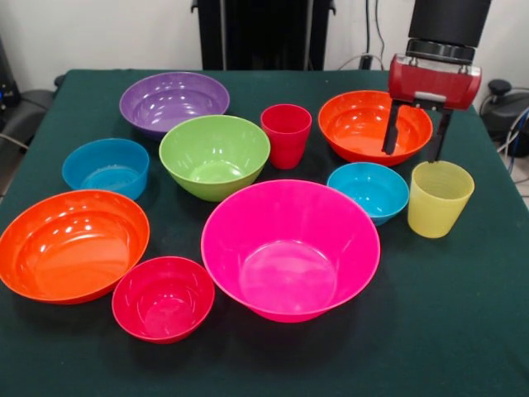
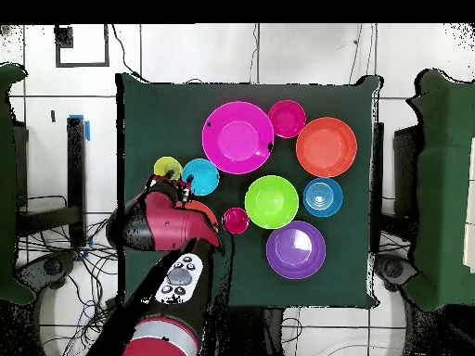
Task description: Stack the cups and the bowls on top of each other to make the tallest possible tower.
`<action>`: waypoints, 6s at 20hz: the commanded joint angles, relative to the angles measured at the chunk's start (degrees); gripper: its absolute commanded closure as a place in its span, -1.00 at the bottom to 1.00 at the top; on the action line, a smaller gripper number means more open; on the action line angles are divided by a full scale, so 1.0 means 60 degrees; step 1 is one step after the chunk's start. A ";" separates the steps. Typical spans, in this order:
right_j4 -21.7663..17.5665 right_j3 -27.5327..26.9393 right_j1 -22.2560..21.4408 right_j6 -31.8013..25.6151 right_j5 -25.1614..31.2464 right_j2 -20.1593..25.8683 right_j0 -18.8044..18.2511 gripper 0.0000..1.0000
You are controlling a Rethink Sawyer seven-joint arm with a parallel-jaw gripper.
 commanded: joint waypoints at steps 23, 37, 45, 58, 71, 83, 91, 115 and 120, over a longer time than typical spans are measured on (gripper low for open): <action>0.0290 -0.0438 0.0849 0.1863 -0.0759 0.1027 -0.0677 -1.00; 0.0956 -0.0205 0.0656 0.2481 -0.0524 0.1168 -0.0782 -1.00; 0.1119 -0.0474 0.0984 0.2664 -0.0648 0.0860 -0.0440 -1.00; 0.1564 -0.0417 0.1473 0.2834 -0.1163 0.0665 -0.0108 -1.00; 0.1777 -0.0351 0.1590 0.3034 -0.1559 0.0738 -0.0072 -1.00; 0.2541 -0.0321 0.1666 0.3541 -0.2303 0.0923 0.0015 -1.00; 0.2581 -0.0403 0.1775 0.3565 -0.2359 0.0880 0.0043 -1.00; 0.3295 -0.0342 0.1938 0.3567 -0.2423 0.0612 0.0465 -1.00; 0.3250 -0.0394 0.1927 0.3520 -0.2397 0.0605 0.0420 -1.00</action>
